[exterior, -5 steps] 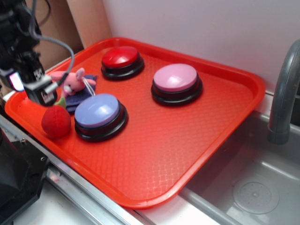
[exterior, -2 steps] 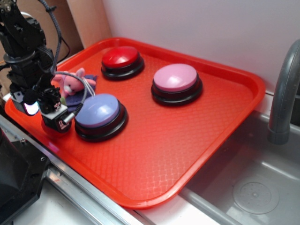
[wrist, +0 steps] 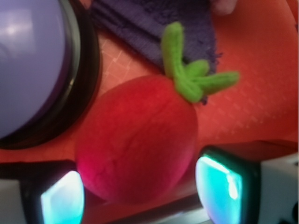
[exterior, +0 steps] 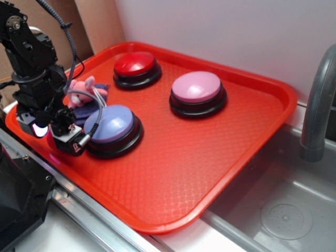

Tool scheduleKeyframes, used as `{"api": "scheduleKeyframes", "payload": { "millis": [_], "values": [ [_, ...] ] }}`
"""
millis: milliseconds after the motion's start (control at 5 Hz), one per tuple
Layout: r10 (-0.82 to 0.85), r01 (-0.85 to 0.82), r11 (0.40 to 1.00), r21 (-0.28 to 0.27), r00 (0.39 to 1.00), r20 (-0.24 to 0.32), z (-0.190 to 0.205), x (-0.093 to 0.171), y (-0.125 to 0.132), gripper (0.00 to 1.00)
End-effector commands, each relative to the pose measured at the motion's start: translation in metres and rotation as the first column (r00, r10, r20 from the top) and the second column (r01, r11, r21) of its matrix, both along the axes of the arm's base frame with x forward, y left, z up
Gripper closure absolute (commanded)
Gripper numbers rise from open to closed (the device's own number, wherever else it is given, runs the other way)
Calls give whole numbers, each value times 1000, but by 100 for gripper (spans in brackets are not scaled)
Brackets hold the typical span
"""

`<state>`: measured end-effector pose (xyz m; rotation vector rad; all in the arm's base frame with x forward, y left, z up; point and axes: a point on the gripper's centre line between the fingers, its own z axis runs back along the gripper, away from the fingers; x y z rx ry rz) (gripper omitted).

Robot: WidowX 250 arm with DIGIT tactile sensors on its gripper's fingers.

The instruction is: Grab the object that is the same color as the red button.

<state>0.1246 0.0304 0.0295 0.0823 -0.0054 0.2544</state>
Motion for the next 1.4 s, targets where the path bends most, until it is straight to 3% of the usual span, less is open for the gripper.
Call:
{"api": "scheduleKeyframes", "payload": {
  "millis": [0, 600, 1000, 1200],
  "values": [
    [53, -53, 999, 6, 998, 40, -2, 1, 4, 100],
    [159, -159, 987, 3, 986, 45, 9, 13, 17, 100],
    [229, -216, 969, -117, 966, 121, 83, 36, 26, 100],
    [240, -217, 961, -174, 962, 126, 132, 61, 22, 100]
  ]
}}
